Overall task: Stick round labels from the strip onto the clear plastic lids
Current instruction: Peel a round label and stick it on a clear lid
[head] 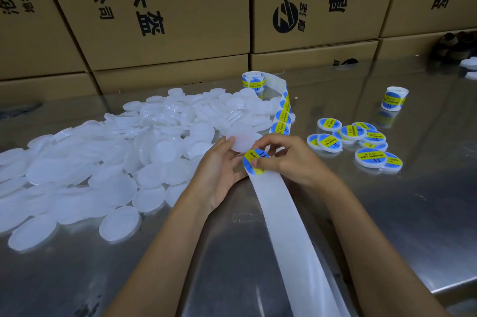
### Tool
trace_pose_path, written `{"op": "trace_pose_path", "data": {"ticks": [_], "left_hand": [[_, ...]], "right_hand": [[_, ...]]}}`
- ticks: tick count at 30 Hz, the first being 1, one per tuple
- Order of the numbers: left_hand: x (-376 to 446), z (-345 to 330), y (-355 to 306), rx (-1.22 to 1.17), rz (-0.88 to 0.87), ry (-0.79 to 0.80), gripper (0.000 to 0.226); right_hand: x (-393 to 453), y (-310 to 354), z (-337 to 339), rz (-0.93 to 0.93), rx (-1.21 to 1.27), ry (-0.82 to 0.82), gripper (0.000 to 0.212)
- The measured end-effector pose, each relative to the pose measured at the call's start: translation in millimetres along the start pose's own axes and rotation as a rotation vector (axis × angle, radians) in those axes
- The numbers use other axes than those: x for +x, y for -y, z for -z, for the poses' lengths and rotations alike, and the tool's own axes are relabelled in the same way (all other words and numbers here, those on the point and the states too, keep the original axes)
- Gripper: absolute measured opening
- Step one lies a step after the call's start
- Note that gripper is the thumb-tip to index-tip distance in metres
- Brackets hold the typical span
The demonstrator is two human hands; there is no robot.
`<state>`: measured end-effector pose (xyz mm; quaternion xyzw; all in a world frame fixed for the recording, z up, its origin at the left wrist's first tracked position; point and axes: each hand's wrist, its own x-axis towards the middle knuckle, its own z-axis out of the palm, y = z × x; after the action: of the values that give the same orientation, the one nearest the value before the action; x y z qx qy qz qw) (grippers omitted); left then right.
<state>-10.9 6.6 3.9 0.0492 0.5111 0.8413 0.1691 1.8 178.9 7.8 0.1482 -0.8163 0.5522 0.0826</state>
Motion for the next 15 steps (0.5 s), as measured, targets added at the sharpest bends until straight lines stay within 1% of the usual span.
{"op": "trace_pose_path", "data": {"ticks": [2,3,5,7,9,11,15], "left_hand": [[1,0,0,0.000,0.002,0.005,0.037],[1,0,0,0.003,0.003,0.009,0.036],[2,0,2,0.014,0.001,0.000,0.037],[3,2,4,0.035,0.004,-0.021,0.038],[4,2,5,0.049,0.010,-0.030,0.037],[5,3,6,0.036,0.001,-0.043,0.034],[5,3,7,0.085,-0.084,-0.029,0.027]], "right_hand": [[0,2,1,-0.029,0.100,-0.014,0.016],[0,3,2,-0.051,0.198,-0.014,0.015],[-1,6,4,-0.107,0.472,-0.027,0.013],[0,7,9,-0.130,0.643,-0.069,0.013],[2,8,13,-0.136,0.712,-0.105,0.013],[3,9,11,-0.152,0.726,-0.133,0.018],[4,9,2,-0.196,0.619,-0.188,0.018]]}}
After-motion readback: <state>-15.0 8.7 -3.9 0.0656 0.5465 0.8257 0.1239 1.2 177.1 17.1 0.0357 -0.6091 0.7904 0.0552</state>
